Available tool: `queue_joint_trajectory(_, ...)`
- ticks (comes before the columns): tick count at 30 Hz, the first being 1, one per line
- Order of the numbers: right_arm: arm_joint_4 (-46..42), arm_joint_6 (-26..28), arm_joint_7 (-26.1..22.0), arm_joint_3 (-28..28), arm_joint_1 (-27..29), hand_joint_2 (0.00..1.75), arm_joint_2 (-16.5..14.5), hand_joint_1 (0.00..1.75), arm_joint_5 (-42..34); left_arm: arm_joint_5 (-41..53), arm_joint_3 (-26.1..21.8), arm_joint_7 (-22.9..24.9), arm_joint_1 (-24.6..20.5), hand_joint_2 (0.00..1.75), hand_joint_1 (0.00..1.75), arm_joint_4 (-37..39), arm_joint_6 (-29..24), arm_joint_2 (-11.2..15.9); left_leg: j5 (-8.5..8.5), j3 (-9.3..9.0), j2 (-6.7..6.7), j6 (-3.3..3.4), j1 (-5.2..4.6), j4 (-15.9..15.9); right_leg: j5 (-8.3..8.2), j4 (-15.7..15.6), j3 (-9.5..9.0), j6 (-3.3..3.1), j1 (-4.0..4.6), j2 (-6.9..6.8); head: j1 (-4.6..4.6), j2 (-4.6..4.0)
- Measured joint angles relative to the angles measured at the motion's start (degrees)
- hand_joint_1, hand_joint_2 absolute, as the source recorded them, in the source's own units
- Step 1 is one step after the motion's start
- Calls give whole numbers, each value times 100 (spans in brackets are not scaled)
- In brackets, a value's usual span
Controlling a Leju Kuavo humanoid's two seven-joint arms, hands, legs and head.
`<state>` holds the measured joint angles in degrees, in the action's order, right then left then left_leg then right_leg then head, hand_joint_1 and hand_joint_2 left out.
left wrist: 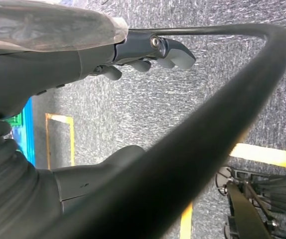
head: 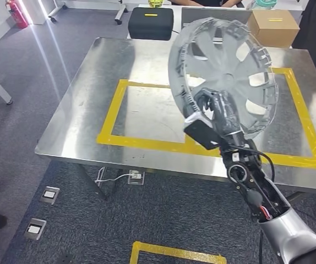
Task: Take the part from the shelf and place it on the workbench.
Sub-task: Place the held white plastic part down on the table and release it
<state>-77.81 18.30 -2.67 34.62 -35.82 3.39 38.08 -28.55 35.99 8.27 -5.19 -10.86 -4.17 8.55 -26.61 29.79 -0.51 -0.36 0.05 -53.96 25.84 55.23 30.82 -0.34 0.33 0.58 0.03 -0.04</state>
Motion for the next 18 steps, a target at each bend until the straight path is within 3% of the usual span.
queue_joint_trajectory(5, 1045, -110, 375, 418, -475, 175, -352, 175, 688, 9, 48, -55, -16, 175, 0, 0, 40, 2, 5, 1, -6, -2, 0, 0, 0, 0, 1, 0, 0, -9, -8, 0)
queue_joint_trajectory(18, 2724, -205, 770, 846, -953, 175, -787, 175, 977, 70, 185, -51, -26, 175, 0, 0, 64, 6, 5, 3, -8, -2, -4, -1, 0, -6, 2, 0, -3, -11, -11, 0)
